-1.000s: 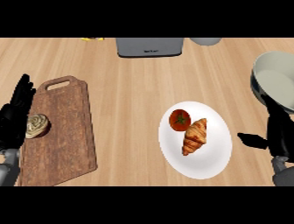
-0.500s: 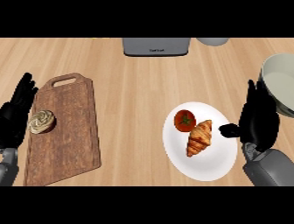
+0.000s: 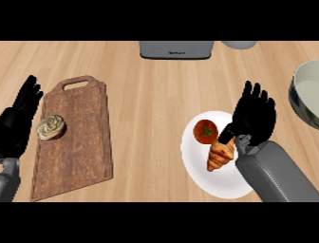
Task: Pick the croissant from the plate and place it in the bowl
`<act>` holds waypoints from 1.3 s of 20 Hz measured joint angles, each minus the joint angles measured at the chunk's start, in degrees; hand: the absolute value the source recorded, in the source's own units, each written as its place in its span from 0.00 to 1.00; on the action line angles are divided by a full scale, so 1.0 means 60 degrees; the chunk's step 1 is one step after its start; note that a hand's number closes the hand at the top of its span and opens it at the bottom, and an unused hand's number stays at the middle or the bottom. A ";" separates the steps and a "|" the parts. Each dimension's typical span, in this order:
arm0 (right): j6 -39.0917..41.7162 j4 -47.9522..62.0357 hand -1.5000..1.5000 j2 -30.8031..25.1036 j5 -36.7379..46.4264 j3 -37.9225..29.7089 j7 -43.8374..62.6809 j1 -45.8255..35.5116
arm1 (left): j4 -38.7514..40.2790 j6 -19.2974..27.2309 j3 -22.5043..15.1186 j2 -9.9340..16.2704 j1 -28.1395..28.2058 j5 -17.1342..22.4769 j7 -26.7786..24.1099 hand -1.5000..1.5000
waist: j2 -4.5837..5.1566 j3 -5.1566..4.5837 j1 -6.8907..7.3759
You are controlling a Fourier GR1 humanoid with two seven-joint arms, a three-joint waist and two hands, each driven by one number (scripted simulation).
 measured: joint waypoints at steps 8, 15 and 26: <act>0.1293 0.1227 0.00 0.1115 -0.0894 -0.1120 0.0078 -0.0525 | 0.0030 -0.0003 0.0046 -0.0138 0.0027 -0.0020 -0.0138 0.50 | 0.0041 0.0030 -0.0008; 0.2009 0.2281 0.00 0.1794 -0.1308 -0.1848 0.0136 -0.0437 | -0.0097 -0.0018 0.0085 -0.0096 0.0060 -0.0077 -0.0028 0.50 | 0.0034 0.0040 -0.0046; 0.2952 0.2891 0.00 0.1817 -0.0081 -0.1771 -0.0217 -0.0608 | -0.0135 -0.0216 0.0254 -0.0097 0.0058 -0.0042 0.0056 0.50 | 0.0027 0.0049 -0.0099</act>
